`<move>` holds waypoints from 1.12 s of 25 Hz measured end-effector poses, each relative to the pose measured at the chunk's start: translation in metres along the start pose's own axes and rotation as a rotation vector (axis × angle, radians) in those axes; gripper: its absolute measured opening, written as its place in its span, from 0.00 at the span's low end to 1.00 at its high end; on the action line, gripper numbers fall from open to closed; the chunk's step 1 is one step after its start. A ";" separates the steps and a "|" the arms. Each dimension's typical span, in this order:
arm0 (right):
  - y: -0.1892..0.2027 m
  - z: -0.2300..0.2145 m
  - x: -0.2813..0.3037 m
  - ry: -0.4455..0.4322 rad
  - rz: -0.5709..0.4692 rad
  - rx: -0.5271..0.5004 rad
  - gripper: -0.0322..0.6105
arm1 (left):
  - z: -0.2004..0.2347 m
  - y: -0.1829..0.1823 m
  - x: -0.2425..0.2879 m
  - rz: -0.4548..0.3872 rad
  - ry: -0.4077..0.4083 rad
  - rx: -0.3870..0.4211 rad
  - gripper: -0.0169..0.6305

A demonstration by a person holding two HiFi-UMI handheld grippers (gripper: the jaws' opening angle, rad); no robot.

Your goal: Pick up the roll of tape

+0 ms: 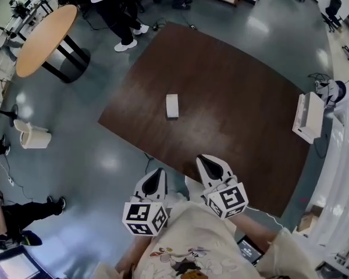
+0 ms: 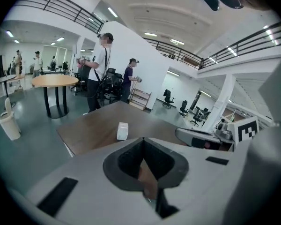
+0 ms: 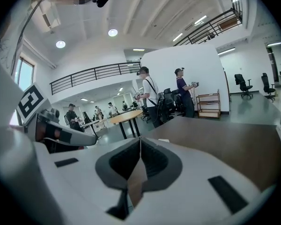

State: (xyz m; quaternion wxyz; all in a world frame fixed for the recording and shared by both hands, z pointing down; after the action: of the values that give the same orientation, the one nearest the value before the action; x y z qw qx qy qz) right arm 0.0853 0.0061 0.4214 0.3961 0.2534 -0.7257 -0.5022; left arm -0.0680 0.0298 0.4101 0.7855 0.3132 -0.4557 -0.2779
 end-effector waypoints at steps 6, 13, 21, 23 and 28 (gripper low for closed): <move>-0.003 -0.025 0.036 -0.024 0.025 0.033 0.06 | 0.013 -0.022 0.034 0.022 -0.019 -0.008 0.04; 0.001 -0.035 0.060 -0.060 0.083 0.087 0.08 | 0.021 -0.035 0.058 0.058 0.010 -0.039 0.04; 0.020 -0.069 0.097 -0.111 0.157 0.121 0.17 | 0.047 -0.037 0.089 0.113 0.042 -0.096 0.04; 0.031 -0.084 0.108 -0.133 0.188 0.135 0.18 | 0.053 -0.035 0.097 0.129 0.048 -0.112 0.04; 0.053 -0.102 0.131 -0.237 0.282 0.130 0.17 | 0.063 -0.030 0.113 0.157 0.055 -0.130 0.04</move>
State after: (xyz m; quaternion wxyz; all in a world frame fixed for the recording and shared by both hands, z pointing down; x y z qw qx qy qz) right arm 0.0981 -0.1288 0.5311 0.3571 0.1134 -0.8265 -0.4201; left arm -0.0798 -0.0857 0.4733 0.8357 0.2324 -0.4381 -0.2359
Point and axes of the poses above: the fingertips, and each gripper's own axes: x forward along the fingers, z to its left, y out of its underside, the point moved 4 cm from there along -x, backward along the fingers, and after that the axes turned 5 degrees about -x, right-handed, at the moved point
